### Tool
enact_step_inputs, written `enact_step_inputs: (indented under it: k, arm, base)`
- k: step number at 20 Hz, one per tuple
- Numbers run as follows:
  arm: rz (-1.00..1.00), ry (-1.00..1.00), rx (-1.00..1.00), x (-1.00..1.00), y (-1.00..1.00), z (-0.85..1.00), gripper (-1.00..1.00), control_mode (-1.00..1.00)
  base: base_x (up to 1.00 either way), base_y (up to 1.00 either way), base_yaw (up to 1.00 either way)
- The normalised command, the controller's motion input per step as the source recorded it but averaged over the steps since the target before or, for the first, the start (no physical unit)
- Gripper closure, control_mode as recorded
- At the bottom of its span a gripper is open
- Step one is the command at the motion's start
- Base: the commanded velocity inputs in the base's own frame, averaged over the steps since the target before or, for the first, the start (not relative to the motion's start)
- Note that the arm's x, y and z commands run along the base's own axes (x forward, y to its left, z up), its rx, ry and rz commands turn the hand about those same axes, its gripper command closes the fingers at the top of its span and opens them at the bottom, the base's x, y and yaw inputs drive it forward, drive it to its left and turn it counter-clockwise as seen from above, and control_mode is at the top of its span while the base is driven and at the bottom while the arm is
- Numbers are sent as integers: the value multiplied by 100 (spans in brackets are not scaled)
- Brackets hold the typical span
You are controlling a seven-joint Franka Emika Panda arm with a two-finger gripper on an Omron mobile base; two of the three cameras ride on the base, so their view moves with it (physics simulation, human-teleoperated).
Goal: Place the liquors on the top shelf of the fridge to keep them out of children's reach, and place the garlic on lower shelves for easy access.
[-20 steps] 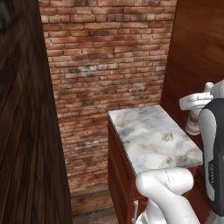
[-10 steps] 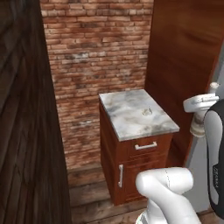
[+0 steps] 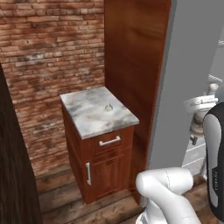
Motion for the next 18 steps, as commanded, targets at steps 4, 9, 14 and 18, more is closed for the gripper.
enact_step_inputs:
  k: [4, 9, 14, 18]
  arm:
    - [0, 0, 0, 0, 0, 0, 100, 100]
    - [0, 0, 0, 0, 0, 0, 100, 100]
    - [0, 0, 0, 0, 0, 0, 100, 100]
    - [0, 0, 0, 0, 0, 0, 100, 100]
  base:
    - [2, -79, -37]
    - [19, -75, -21]
    - [40, -74, -1]
    - [40, -80, 15]
